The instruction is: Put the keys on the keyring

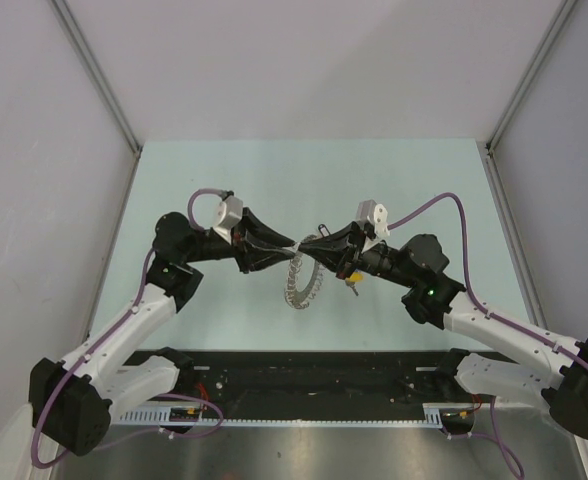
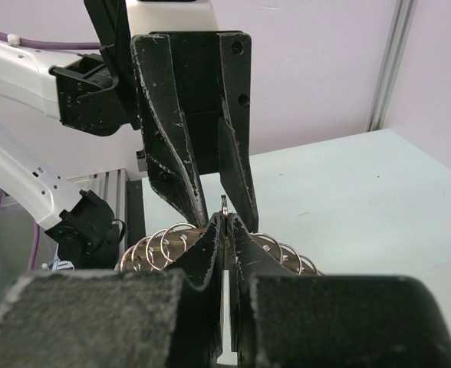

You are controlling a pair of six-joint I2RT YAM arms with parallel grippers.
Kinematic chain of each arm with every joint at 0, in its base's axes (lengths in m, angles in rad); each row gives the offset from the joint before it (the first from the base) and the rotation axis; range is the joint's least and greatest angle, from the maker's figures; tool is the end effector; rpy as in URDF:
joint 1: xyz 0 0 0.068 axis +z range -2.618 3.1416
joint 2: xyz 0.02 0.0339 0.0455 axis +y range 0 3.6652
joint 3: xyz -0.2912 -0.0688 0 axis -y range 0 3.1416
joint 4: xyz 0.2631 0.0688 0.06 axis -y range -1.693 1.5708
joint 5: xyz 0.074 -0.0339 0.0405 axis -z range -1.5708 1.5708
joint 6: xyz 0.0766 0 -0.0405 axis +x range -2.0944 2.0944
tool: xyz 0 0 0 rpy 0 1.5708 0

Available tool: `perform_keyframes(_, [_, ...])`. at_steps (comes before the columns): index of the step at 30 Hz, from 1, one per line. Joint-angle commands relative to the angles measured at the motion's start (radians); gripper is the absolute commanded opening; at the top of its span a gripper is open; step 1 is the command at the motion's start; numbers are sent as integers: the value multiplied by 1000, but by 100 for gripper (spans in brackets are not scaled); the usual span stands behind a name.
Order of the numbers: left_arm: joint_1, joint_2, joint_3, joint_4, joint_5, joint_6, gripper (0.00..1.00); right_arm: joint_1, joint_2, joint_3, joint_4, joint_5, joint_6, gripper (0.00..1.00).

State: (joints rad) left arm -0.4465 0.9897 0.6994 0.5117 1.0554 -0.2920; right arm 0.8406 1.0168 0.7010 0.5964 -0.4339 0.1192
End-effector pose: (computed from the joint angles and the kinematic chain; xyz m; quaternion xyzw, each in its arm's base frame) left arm 0.1863 -0.1631 0.3636 0.4337 0.5077 -0.5368 0.5157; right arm 0.1584 0.2252 0.3762 -0.3682 0.4887 0.4751 0.6324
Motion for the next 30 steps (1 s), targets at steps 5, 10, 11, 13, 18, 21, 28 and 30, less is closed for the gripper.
perform_keyframes(5, [-8, 4, 0, 120, 41, -96, 37, 6, -26, 12, 57, 4, -18, 0])
perform_keyframes(10, [-8, 9, -3, 139, 38, -118, 30, 8, -23, 12, 59, 0, -20, 0])
perform_keyframes(11, [-8, 9, -3, 139, 37, -118, 29, 11, -26, 12, 60, 0, -20, 0])
perform_keyframes(13, [-8, 10, -3, 136, 37, -116, 23, 12, -24, 11, 62, 0, -18, 0])
perform_keyframes(18, [-8, 10, 0, 120, 23, -105, 6, 12, -26, 12, 57, 0, -21, 0])
perform_keyframes(21, [-9, 9, 9, 82, 9, -84, 1, 15, -26, 11, 46, 1, -21, 0])
perform_keyframes(28, [-11, -13, 122, -284, -109, 149, 0, 17, -96, 12, -96, 101, -42, 32])
perform_keyframes(30, [-11, -25, 149, -412, -142, 233, 0, 15, -125, 14, -177, 145, -58, 40])
